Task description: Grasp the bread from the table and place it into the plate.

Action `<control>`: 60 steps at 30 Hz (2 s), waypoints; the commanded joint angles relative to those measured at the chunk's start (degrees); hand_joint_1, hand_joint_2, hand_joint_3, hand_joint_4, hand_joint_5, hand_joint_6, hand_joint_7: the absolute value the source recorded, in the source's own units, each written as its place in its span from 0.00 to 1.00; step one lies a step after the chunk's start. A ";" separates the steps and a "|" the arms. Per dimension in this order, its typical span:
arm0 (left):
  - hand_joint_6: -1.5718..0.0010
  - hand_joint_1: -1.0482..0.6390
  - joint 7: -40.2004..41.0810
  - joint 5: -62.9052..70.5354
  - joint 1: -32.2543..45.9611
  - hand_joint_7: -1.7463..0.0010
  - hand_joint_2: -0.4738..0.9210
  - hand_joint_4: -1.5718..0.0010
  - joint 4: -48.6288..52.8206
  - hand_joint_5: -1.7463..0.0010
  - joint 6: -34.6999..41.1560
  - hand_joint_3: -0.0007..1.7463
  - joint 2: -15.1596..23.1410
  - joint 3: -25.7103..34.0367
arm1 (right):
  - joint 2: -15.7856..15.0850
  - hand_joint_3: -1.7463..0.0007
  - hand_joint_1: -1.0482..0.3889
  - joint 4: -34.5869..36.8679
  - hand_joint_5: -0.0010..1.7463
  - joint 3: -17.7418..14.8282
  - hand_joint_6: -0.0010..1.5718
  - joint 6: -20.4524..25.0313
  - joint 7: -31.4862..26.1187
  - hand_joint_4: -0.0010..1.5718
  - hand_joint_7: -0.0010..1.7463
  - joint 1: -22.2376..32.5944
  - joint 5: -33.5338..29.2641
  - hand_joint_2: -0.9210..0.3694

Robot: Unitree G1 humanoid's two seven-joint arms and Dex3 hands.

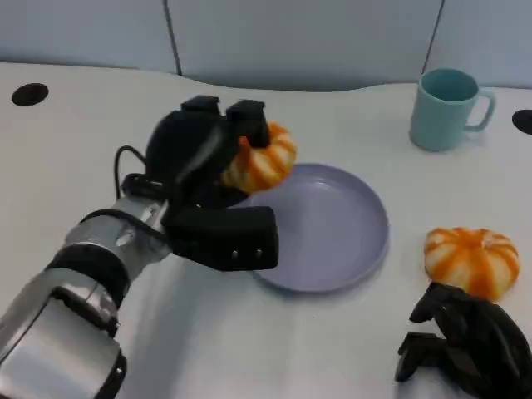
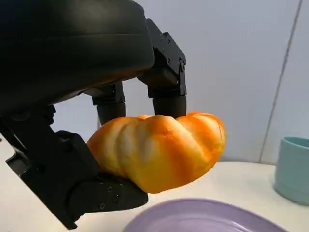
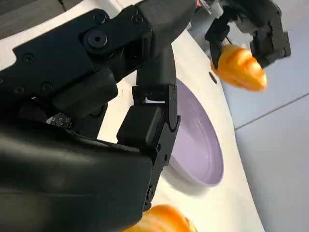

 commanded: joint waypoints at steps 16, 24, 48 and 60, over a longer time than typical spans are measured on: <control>0.56 0.50 -17.55 -2.09 -5.81 0.00 0.74 0.43 1.52 0.00 4.08 0.64 -6.55 0.61 | 1.37 1.00 0.14 1.71 0.44 0.52 0.81 -1.94 -0.41 0.93 0.44 -1.00 -0.91 0.11; 0.57 0.51 -19.55 -1.14 -6.62 0.00 0.78 0.46 1.57 0.00 5.52 0.51 -8.10 -0.47 | 1.78 1.00 0.13 1.11 0.45 1.07 0.80 -2.19 -0.40 0.92 0.44 -0.56 -1.20 0.11; 0.51 0.44 -20.85 1.81 -6.41 0.37 0.93 0.47 2.01 0.00 9.18 0.12 -9.05 -4.73 | 2.28 1.00 0.13 -1.13 0.46 1.75 0.81 -1.53 -1.42 0.91 0.43 0.72 -0.83 0.11; 0.68 0.25 -28.58 2.59 -7.25 0.95 1.00 0.78 2.49 0.70 11.43 0.14 -8.50 -6.35 | 2.31 1.00 0.13 -1.62 0.47 1.81 0.82 -1.22 -1.80 0.92 0.42 0.88 -0.90 0.12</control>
